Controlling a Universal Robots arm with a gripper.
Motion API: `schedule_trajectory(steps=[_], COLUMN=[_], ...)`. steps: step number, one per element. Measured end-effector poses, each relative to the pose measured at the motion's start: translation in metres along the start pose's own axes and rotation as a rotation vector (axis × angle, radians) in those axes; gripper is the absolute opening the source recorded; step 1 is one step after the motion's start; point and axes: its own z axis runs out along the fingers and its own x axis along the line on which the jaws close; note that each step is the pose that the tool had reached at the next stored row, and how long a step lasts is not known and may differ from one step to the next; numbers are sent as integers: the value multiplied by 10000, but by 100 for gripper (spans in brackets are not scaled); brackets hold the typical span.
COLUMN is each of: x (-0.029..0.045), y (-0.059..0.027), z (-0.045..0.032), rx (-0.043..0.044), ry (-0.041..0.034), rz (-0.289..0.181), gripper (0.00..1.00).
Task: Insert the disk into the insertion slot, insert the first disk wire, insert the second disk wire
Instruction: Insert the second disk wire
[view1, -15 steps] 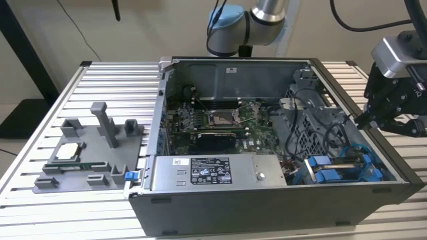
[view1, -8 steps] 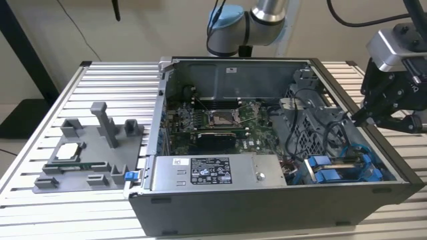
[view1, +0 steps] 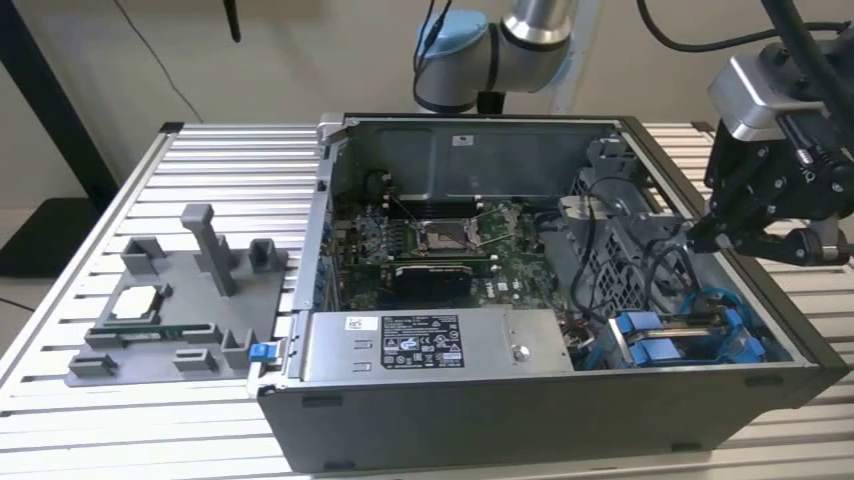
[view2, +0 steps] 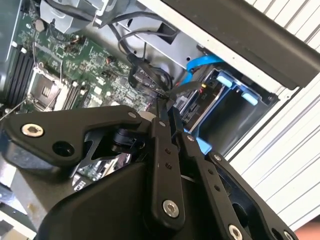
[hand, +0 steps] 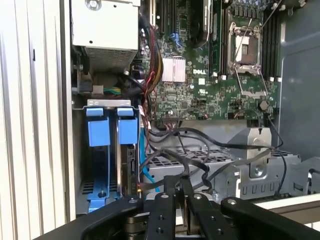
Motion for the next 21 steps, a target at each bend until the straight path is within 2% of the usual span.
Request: schedule_trajectory(steps=[10, 18, 19, 21], x=[5, 5, 5, 6], y=[205, 211, 212, 212], z=[-2, -2, 0, 0], rx=[-7, -12, -16, -87], ry=[95, 99, 121, 283], rz=[-19, -35, -35, -15], gripper=[0, 0, 0, 0])
